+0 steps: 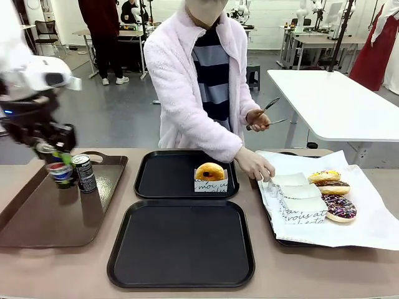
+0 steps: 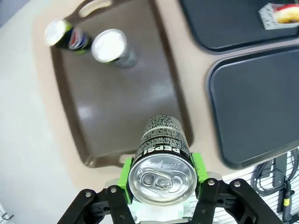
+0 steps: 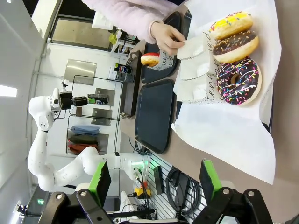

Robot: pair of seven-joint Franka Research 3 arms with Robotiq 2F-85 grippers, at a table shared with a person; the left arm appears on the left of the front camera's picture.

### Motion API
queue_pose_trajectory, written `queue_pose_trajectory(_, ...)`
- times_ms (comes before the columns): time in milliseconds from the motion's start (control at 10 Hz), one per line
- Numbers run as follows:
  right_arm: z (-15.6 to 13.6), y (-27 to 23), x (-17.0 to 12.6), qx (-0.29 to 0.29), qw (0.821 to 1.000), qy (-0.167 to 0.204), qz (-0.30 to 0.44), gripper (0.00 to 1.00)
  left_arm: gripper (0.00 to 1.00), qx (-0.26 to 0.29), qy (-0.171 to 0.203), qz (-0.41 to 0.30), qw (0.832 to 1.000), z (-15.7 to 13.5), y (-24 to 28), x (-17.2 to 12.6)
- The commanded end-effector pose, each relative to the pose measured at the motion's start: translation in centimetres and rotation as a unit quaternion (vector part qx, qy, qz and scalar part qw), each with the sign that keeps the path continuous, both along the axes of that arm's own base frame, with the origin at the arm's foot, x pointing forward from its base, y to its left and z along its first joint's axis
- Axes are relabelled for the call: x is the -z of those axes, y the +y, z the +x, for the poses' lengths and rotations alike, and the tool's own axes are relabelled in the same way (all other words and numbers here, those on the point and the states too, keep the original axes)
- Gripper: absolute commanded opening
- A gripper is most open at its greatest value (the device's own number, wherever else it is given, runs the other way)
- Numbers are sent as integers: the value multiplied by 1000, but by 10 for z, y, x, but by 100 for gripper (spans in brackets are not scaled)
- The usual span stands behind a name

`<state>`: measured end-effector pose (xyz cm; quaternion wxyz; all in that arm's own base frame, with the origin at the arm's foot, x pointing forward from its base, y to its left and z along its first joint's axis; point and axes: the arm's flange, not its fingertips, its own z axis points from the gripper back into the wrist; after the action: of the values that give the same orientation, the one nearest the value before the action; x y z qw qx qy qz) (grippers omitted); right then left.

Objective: Set up donuts and drinks on trays.
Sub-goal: Pick up one Pepsi coke and place it on the Flat Tray.

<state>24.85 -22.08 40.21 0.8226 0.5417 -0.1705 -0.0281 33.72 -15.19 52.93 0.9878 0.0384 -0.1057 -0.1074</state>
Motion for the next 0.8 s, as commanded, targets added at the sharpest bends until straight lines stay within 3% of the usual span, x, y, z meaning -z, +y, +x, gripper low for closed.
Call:
queue_pose_trajectory(0, 0, 0, 0, -1, 1000, -4, 4, 100, 59, -8, -3, 9, 1000, 42, -43, -1)
queue_pose_trajectory(200, 0, 0, 0, -1, 1000, -4, 4, 100, 59, 11, -13, 5, 1000, 70, -82, 13)
queue_pose_trajectory(400, 0, 0, 0, -1, 1000, -4, 4, 100, 59, 21, 4, -6, 1000, 94, -101, 29)
queue_pose_trajectory(500, 0, 0, 0, -1, 1000, -4, 4, 100, 59, 19, 34, -1, 999, 87, -99, 29)
queue_pose_trajectory(600, 0, 0, 0, -1, 1000, -4, 4, 100, 59, 59, 84, 2, 995, 44, -75, 14)
queue_pose_trajectory(700, 0, 0, 0, -1, 1000, -4, 4, 100, 59, 108, 83, 3, 991, -2, -46, 6)
